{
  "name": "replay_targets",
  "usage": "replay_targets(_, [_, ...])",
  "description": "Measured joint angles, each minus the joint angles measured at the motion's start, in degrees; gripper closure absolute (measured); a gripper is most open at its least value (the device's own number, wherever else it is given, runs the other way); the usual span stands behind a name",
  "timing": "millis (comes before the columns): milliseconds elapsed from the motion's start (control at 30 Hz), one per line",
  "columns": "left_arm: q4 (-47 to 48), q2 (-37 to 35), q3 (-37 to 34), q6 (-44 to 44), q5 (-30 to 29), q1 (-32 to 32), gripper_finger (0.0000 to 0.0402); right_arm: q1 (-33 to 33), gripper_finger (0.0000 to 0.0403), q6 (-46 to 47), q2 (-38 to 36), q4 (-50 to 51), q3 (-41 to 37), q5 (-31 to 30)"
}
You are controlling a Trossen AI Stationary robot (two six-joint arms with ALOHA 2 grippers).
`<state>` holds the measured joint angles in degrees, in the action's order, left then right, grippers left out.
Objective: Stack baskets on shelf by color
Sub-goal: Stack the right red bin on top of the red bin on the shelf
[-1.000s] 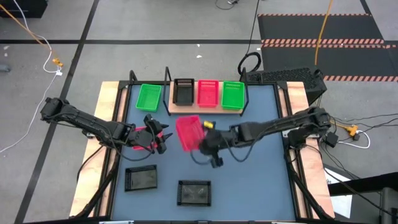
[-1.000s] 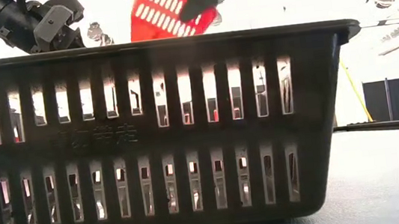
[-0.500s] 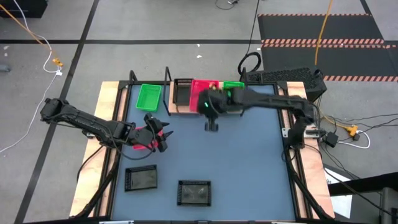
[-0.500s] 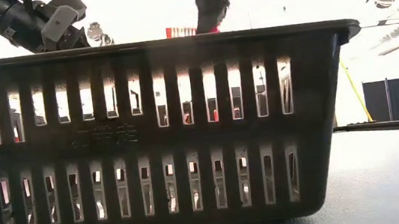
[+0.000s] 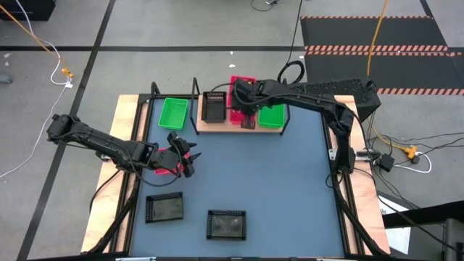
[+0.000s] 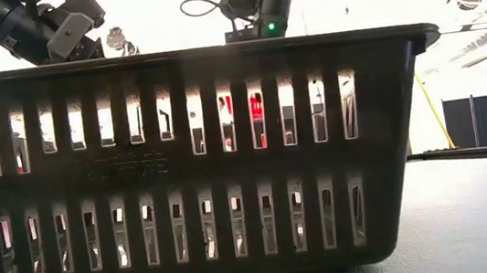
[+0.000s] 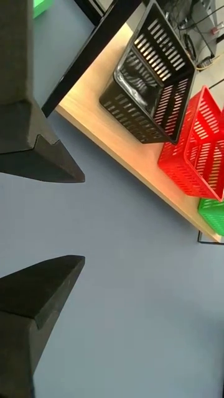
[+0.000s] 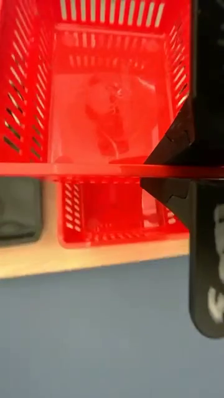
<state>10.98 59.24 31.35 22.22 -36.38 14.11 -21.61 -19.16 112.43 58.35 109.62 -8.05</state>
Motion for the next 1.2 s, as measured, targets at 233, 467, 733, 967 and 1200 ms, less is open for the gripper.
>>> replay_targets(233, [-0.2,0.0,0.0,-0.3,0.0,0.0,0.0199,-1.5,0.0403,-0.8,-0.5,-3.4,-5.2,3.7])
replay_targets(467, [-1.2,0.0,0.0,-0.3,0.0,0.0,0.0199,-1.1,0.0403,-1.2,-0.6,-5.2,-9.3,3.4])
replay_targets(733, [-1.4,0.0,0.0,-0.4,0.0,0.0,0.0199,-0.6,0.0374,-0.6,-0.6,-5.3,-9.5,3.7])
replay_targets(967, [-1.4,0.0,0.0,-0.2,0.0,0.0,0.0199,-0.6,0.0332,1.1,-0.7,-5.3,-9.5,3.8])
replay_targets(1200, [-1.3,0.0,0.0,0.0,0.0,0.0,0.0199,-0.1,0.0297,2.0,-3.0,-4.9,-9.6,3.8])
